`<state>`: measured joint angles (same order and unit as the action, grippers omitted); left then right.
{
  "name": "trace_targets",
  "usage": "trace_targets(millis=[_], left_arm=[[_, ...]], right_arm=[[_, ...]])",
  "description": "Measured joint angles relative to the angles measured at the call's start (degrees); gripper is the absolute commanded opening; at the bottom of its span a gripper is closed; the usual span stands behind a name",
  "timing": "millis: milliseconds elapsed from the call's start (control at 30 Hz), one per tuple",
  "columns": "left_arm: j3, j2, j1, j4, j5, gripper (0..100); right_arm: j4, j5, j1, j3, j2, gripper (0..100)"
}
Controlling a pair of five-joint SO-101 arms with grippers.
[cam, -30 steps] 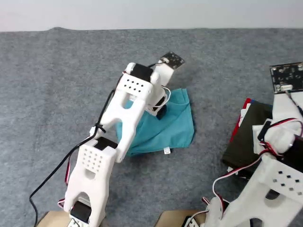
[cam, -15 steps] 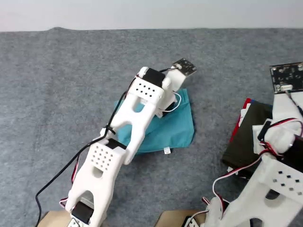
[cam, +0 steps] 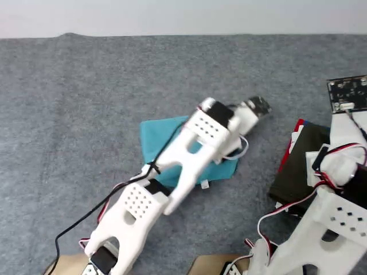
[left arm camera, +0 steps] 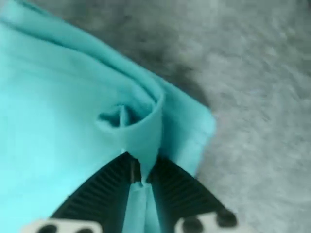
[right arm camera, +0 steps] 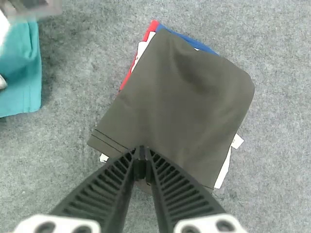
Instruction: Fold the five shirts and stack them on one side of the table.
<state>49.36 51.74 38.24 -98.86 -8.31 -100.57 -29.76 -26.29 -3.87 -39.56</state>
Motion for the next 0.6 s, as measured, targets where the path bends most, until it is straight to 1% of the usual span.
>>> trace_targets(millis=[100, 167, 333, 467, 600], left_arm=[[-2.3, 0.0, 1.8, 0.0, 0.0, 12], [-2.4, 0.0, 2.2, 0.0, 0.0, 13], [-2.3, -1.1, 2.3, 0.0, 0.0, 13], [-2.3, -6.6, 2.2, 0.0, 0.0, 13], [-2.3, -10.2, -0.4, 0.0, 0.0, 11]], right_arm=[[0.0, 0.0, 0.0, -0.4, 0.0, 0.9], [0.1, 0.0, 0.0, -2.1, 0.0, 0.9], [1.0, 0.0, 0.0, -5.3, 0.0, 0.9], [1.7, 0.0, 0.0, -5.3, 0.0, 0.9], [2.0, 0.0, 0.0, -5.3, 0.0, 0.9]])
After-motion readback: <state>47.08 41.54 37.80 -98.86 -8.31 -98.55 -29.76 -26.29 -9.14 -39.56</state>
